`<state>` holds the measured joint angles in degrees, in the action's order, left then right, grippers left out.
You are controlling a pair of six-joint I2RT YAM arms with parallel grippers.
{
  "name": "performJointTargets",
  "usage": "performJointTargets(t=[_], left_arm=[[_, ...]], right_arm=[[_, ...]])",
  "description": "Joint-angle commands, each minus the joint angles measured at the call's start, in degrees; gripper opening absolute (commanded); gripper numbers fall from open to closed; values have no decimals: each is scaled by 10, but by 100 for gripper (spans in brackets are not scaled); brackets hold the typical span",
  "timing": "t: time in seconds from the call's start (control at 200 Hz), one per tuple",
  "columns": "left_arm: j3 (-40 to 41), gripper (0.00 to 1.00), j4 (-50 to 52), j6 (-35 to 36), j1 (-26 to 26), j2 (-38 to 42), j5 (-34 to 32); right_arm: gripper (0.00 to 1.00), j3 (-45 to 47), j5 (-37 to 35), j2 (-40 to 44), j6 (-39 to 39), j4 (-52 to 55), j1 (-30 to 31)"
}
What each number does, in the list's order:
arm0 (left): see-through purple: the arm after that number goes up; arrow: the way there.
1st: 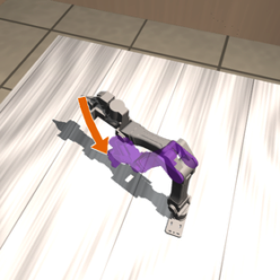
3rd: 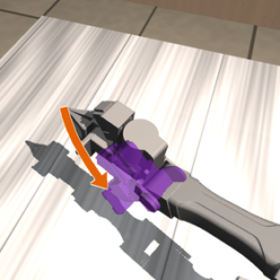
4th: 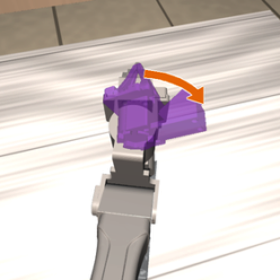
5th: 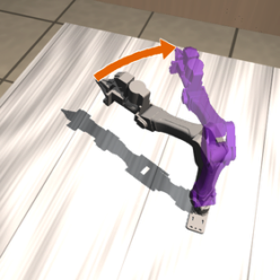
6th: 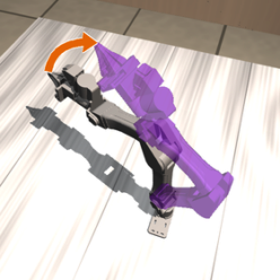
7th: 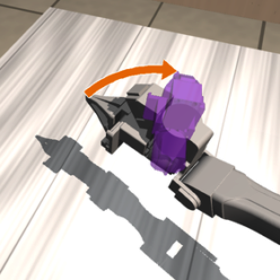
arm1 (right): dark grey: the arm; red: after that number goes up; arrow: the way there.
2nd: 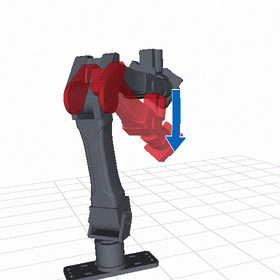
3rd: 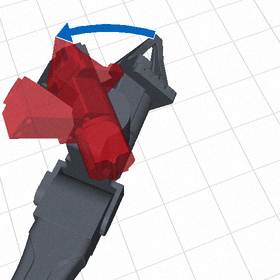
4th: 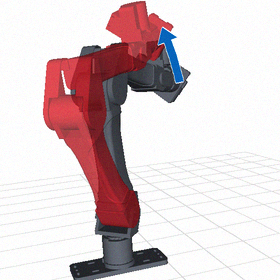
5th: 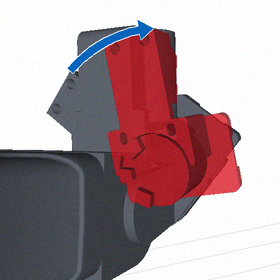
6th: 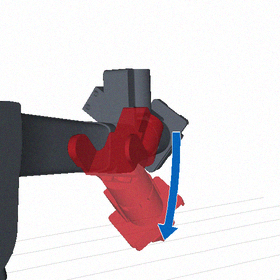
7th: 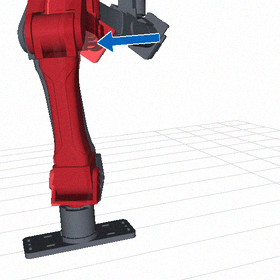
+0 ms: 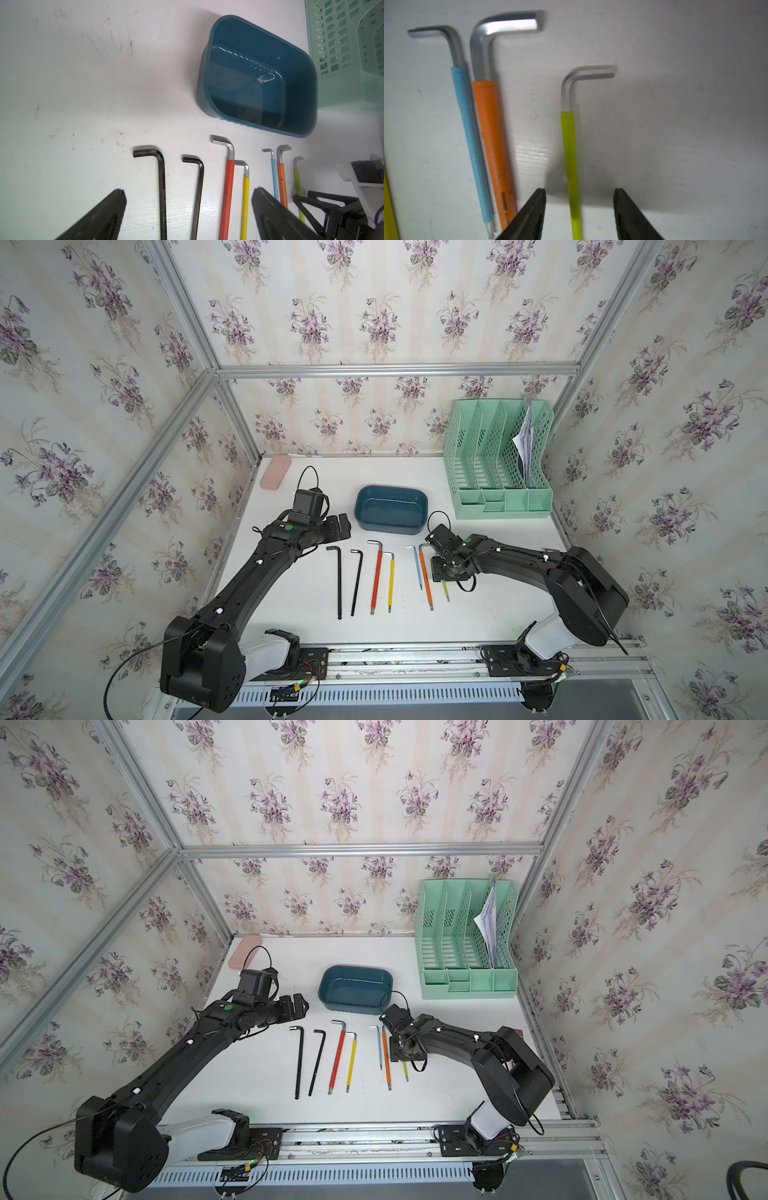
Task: Put the hex key on the desktop into the storage box
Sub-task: Pick up the Allen key from the center of the board.
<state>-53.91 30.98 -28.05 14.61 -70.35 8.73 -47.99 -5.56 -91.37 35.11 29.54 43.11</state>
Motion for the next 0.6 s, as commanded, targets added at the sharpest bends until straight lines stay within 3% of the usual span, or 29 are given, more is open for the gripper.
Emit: performJointTargets(t=[0.0, 0.245, 0.594], left_arm=[[-4, 99, -10, 8, -1, 4, -18], [16, 99, -42, -26, -1, -3, -41], [-22, 99, -38, -52, -1, -41, -14]], right_arm=[[56, 4, -1, -7, 7, -12, 0], [54, 29, -33, -17, 28, -12, 2], [31, 67, -30, 24, 46, -54, 5]])
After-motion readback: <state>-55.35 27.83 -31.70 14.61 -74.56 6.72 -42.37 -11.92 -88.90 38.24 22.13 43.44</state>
